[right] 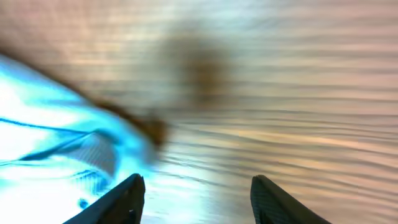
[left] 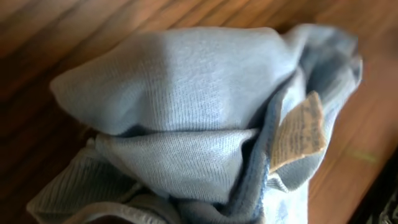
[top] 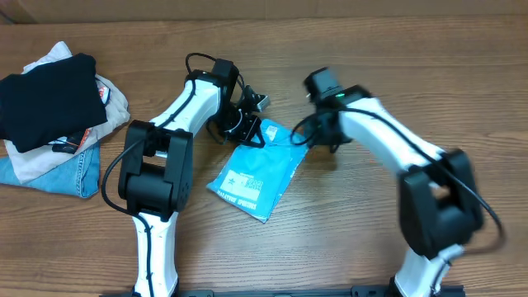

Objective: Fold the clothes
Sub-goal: 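Carry the folded shirt with the left gripper to the clothes pile, then lower the shirt onto the clothes pile and open the left gripper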

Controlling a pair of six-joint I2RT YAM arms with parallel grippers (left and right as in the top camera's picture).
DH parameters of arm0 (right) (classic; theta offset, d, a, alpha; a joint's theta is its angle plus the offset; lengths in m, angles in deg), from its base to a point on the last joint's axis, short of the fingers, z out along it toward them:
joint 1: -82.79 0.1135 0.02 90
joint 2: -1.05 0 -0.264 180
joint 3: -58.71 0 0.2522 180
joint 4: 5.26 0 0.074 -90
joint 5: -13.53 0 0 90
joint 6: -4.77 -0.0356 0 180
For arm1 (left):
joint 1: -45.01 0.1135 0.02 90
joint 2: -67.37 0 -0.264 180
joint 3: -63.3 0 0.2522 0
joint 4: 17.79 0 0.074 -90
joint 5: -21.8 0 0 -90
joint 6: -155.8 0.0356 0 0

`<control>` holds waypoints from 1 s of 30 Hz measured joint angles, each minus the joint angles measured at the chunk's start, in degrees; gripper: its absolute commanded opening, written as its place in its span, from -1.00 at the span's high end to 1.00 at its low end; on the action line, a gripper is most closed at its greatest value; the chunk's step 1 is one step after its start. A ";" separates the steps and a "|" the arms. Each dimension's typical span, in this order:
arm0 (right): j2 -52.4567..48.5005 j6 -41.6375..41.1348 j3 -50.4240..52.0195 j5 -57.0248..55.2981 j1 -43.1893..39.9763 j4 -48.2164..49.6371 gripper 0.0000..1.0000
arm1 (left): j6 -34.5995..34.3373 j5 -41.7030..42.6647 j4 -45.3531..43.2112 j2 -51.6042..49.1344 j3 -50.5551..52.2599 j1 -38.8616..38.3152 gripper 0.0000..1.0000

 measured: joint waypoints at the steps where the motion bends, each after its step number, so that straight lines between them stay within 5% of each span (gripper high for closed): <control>1: 2.58 -0.07 0.00 -0.83 -0.98 -0.68 -0.22 | -0.35 -1.14 0.31 0.28 -0.04 0.39 0.92; 10: 20.57 -0.31 -0.15 -4.63 -12.92 -8.81 -0.23 | -6.40 -18.32 1.46 15.56 -0.04 9.25 0.92; 18: 21.20 -0.28 -0.13 -5.09 -16.48 -9.75 -0.24 | -7.56 -33.44 3.85 36.76 -0.92 16.61 0.92; 30: 21.20 -0.31 -0.13 -5.07 -16.46 -10.23 -0.25 | -8.00 -45.16 -4.15 42.10 -0.92 22.08 0.92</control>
